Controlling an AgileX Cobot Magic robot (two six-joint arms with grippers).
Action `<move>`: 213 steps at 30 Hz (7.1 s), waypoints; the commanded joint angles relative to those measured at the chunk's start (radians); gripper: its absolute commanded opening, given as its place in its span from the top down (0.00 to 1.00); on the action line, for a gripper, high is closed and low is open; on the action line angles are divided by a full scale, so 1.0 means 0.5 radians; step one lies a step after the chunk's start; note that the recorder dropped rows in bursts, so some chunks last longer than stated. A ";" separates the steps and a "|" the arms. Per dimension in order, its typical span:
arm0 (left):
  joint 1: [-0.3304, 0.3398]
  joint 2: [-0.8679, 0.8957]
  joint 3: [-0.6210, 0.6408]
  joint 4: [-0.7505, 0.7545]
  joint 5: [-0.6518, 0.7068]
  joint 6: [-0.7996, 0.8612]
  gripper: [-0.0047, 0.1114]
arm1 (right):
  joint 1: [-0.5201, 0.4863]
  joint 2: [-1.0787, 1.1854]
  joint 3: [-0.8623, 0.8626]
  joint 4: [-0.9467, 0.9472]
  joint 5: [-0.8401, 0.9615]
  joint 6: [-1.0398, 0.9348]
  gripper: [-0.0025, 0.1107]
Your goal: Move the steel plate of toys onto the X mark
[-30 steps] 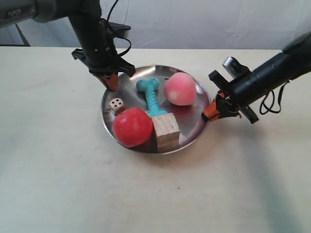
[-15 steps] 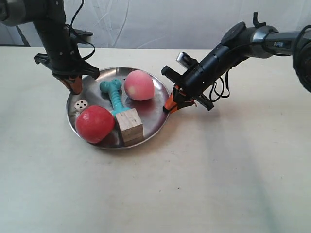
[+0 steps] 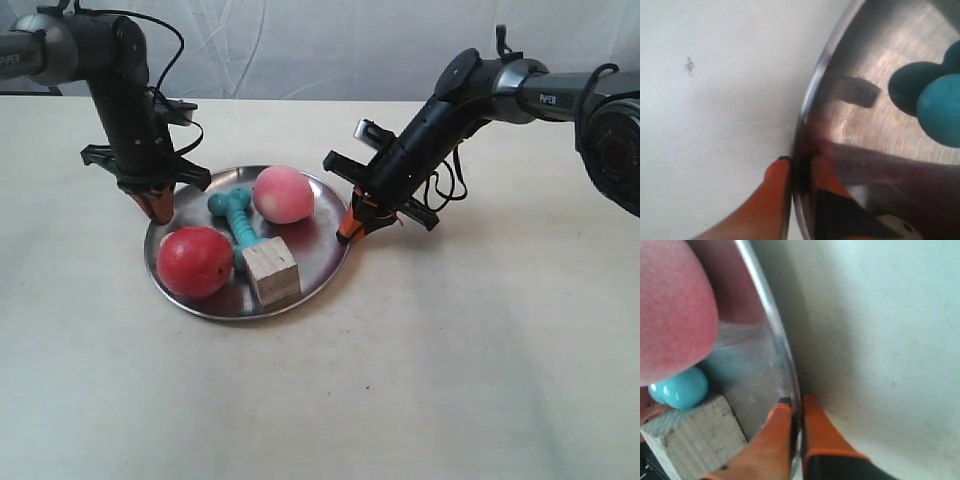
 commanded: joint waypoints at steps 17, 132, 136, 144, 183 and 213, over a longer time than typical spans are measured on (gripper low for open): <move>0.087 -0.151 0.001 0.112 0.040 -0.084 0.57 | 0.005 -0.002 -0.021 -0.139 -0.067 0.095 0.66; 0.184 -3.394 2.573 -0.323 -1.781 0.570 0.96 | -0.355 -4.852 3.798 -1.145 -1.884 0.298 0.97; 0.139 -3.447 2.597 -0.294 -1.804 0.570 0.96 | -0.355 -4.852 3.798 -1.145 -1.884 0.298 0.97; 0.139 -3.778 2.990 -0.286 -1.929 0.323 0.96 | -0.355 -4.852 3.798 -1.145 -1.884 0.298 0.97; 0.663 -4.701 3.726 -0.261 -1.940 -0.384 0.96 | -0.355 -4.852 3.798 -1.145 -1.884 0.298 0.97; 0.663 -4.701 3.726 -0.261 -1.940 -0.380 0.96 | -0.355 -4.852 3.798 -1.141 -1.884 0.298 0.97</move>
